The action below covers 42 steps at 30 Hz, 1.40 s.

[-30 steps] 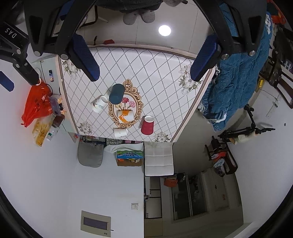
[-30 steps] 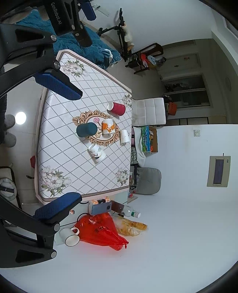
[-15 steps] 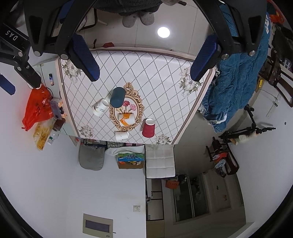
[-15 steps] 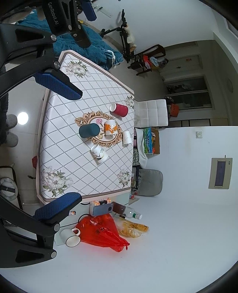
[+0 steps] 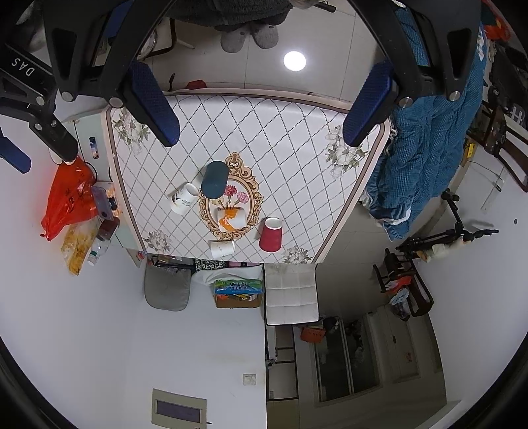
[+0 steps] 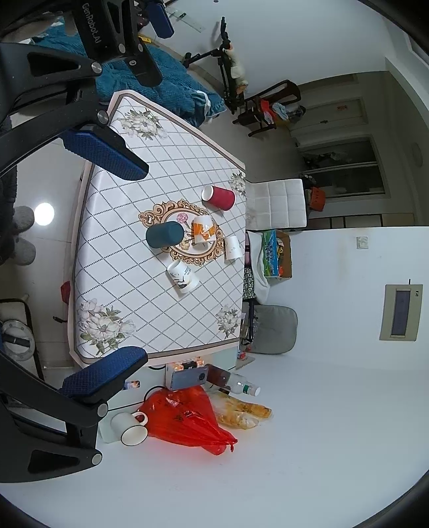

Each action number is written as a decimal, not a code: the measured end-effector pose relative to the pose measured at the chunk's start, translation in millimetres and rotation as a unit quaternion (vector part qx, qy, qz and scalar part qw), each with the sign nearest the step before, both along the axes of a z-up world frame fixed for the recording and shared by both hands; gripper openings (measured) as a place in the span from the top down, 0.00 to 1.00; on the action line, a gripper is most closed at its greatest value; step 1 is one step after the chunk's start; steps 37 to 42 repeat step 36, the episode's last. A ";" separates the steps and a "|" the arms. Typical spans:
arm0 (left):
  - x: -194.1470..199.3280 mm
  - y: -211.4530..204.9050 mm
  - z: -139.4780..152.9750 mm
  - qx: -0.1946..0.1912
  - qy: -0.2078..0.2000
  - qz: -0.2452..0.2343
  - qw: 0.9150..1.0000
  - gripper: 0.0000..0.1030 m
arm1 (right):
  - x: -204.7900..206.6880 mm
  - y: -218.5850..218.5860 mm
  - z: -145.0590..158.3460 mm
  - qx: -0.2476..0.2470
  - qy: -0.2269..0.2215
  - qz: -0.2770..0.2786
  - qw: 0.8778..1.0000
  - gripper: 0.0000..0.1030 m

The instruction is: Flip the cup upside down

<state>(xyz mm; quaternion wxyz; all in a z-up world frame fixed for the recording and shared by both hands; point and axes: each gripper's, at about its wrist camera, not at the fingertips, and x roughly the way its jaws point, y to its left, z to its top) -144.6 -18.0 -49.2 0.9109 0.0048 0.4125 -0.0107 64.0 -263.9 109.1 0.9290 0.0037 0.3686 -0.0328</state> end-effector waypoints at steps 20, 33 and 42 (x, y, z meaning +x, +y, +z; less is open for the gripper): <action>-4.7 2.6 -6.5 0.004 0.011 -0.009 1.000 0.02 | 1.9 -2.6 -7.5 0.006 0.011 0.003 1.000 0.00; -2.0 0.8 -10.3 0.003 0.020 -0.006 1.000 0.02 | 3.6 -5.7 -14.8 0.009 0.019 0.005 1.000 0.00; -1.2 0.7 -10.3 0.002 0.021 -0.005 1.000 0.02 | 8.9 -8.6 -15.6 0.011 0.022 0.007 1.000 0.00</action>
